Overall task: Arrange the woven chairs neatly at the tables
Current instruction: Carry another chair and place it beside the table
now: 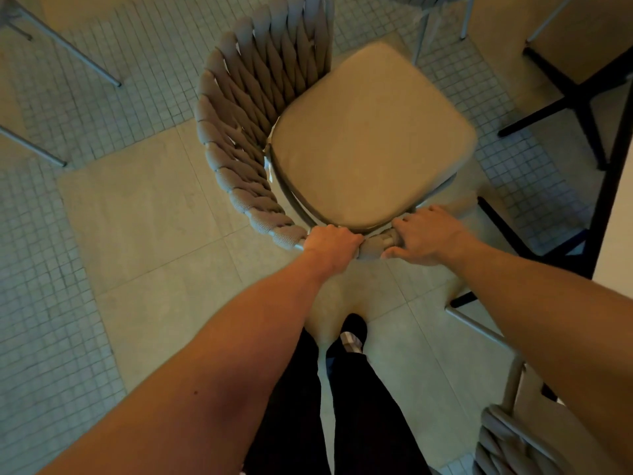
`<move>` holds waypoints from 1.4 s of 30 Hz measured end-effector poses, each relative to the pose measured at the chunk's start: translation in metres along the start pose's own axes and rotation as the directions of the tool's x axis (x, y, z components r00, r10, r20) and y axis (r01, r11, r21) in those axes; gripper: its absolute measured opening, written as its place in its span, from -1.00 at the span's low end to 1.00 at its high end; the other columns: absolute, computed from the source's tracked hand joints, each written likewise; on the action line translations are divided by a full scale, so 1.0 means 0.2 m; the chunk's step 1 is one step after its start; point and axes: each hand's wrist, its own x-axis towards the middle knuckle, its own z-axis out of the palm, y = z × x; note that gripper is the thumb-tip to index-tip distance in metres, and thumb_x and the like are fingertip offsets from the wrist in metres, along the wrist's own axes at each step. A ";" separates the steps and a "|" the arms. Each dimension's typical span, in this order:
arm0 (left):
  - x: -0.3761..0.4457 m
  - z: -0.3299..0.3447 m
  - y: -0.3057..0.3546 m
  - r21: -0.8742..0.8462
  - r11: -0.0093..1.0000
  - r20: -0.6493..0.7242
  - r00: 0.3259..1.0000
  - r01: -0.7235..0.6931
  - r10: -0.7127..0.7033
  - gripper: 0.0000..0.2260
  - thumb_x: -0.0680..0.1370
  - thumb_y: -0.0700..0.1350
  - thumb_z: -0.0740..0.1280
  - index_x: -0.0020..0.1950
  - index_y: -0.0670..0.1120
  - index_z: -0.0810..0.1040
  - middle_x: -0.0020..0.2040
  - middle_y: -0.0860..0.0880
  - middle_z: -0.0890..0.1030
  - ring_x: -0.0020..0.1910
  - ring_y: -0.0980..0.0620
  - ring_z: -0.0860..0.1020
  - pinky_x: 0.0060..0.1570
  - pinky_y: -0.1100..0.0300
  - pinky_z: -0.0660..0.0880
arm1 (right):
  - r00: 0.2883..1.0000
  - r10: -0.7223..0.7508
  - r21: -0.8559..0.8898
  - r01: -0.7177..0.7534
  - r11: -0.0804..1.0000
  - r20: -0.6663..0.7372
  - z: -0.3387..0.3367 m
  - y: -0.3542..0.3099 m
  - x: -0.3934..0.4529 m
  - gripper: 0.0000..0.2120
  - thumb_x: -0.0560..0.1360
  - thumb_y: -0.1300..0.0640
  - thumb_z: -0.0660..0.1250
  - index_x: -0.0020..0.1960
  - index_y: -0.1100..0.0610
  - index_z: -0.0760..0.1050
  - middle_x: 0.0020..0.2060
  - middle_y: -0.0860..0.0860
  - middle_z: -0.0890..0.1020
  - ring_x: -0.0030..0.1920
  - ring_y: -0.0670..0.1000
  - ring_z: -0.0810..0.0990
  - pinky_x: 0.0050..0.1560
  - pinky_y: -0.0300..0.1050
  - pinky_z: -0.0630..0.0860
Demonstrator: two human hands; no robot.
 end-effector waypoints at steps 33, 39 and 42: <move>-0.04 0.15 -0.31 -0.974 -0.204 0.222 0.548 0.095 -0.806 -0.06 0.48 -0.03 0.47 0.52 0.39 -0.19 0.39 -0.14 0.39 0.12 -0.25 0.59 -0.23 -0.21 0.66 | 0.980 0.146 0.511 -0.194 0.838 0.133 -0.05 -0.41 0.03 -0.29 0.49 -0.54 0.11 0.28 0.03 0.44 0.13 0.06 0.62 0.14 0.13 0.57 0.11 0.09 0.55; -0.06 0.13 -0.40 -0.977 -0.157 0.210 0.571 0.141 -0.794 -0.05 0.54 -0.19 0.42 0.54 0.38 -0.21 0.36 -0.06 0.38 0.08 -0.23 0.58 -0.23 -0.21 0.66 | 0.970 0.193 0.539 -0.243 0.807 0.147 -0.05 -0.50 0.06 -0.22 0.45 -0.60 0.05 0.27 0.03 0.45 0.12 0.07 0.62 0.12 0.16 0.57 0.14 0.18 0.56; -0.08 0.11 -0.49 -0.973 -0.128 0.217 0.585 0.190 -0.782 -0.07 0.55 -0.21 0.41 0.55 0.38 -0.18 0.36 -0.14 0.39 0.08 -0.23 0.57 -0.14 -0.24 0.65 | 0.963 0.215 0.580 -0.271 0.768 0.165 -0.05 -0.59 0.09 -0.16 0.43 -0.62 0.03 0.33 0.05 0.44 0.18 0.12 0.59 0.19 0.20 0.55 0.18 0.25 0.54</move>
